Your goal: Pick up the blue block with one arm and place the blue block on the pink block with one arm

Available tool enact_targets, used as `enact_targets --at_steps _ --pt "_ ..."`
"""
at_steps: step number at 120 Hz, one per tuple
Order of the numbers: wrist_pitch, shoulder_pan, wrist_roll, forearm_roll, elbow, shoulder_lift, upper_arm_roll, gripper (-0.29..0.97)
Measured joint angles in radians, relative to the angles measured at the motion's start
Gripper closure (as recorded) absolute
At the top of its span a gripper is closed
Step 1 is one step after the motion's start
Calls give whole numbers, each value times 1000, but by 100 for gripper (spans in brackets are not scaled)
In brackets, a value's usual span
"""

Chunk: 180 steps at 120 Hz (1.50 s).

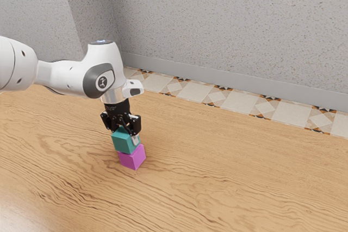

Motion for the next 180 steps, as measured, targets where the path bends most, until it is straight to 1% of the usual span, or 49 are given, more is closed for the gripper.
enact_targets --at_steps 64,154,180 --pt "19 0 18 21 0 2 -1 34" --pt "27 -8 40 19 0 3 -1 34" --pt "58 -9 64 1 -8 3 -2 16"
